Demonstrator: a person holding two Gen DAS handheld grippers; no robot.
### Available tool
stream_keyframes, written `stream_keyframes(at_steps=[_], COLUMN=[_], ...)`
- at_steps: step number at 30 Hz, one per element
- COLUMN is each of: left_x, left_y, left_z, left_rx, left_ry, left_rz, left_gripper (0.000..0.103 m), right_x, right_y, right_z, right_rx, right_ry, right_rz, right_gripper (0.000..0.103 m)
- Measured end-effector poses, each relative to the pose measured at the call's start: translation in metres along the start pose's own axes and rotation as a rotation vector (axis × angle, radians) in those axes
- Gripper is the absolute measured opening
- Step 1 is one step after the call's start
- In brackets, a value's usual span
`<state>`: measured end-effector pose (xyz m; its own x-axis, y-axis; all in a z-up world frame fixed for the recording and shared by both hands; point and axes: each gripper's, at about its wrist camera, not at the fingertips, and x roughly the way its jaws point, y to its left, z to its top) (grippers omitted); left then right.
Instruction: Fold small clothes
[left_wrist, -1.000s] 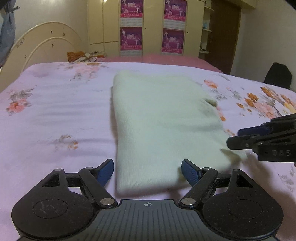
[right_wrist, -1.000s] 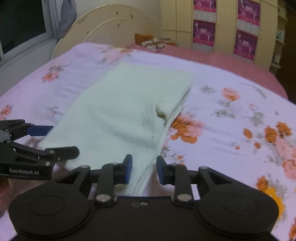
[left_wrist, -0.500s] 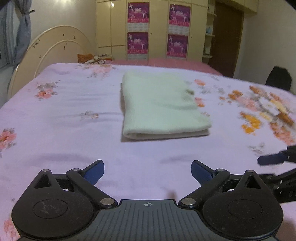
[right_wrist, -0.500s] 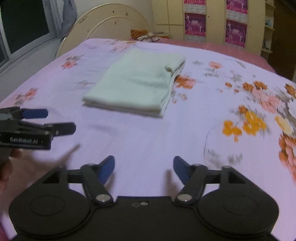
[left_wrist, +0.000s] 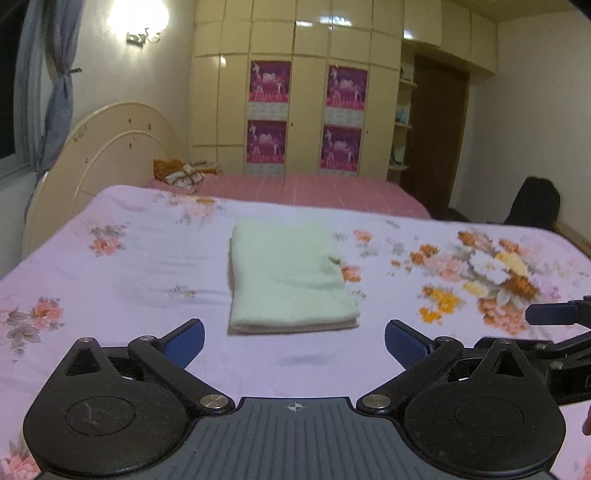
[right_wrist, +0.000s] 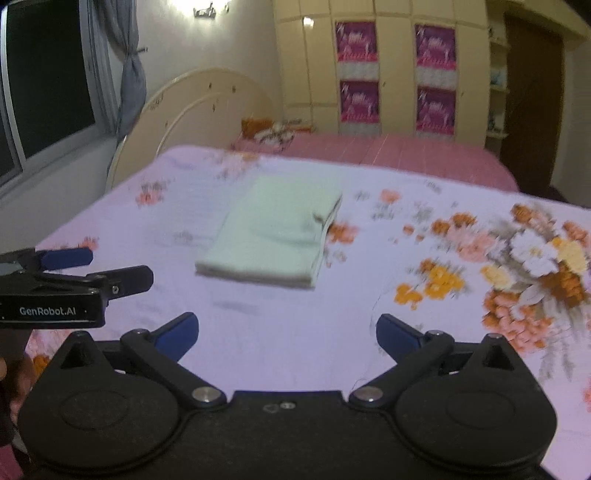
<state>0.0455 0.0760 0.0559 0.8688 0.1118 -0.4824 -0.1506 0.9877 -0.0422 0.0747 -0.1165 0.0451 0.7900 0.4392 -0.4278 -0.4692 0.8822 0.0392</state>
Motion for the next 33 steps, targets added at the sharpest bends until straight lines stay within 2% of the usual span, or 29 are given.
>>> stream_keyframes(at_steps=[3, 10, 33], left_x=[-0.019, -0.043, -0.055], left_y=[-0.003, -0.006, -0.002], left_z=[0.002, -0.003, -0.003], left_rx=[-0.009, -0.027, 0.000], left_ry=[-0.017, -0.034, -0.057], left_rz=[-0.003, -0.010, -0.002], left_gripper=[0.103, 0.103, 0.103], right_x=[-0.023, -0.048, -0.059], right_y=[0.001, 0.001, 0.022], right_z=[-0.001, -0.002, 0.000], right_rx=[0.024, 0.047, 0.011], right_ry=[-0.061, -0.116, -0.155], right_rz=[-0.021, -0.033, -0.054], right_gripper=[0.102, 0.102, 0.102])
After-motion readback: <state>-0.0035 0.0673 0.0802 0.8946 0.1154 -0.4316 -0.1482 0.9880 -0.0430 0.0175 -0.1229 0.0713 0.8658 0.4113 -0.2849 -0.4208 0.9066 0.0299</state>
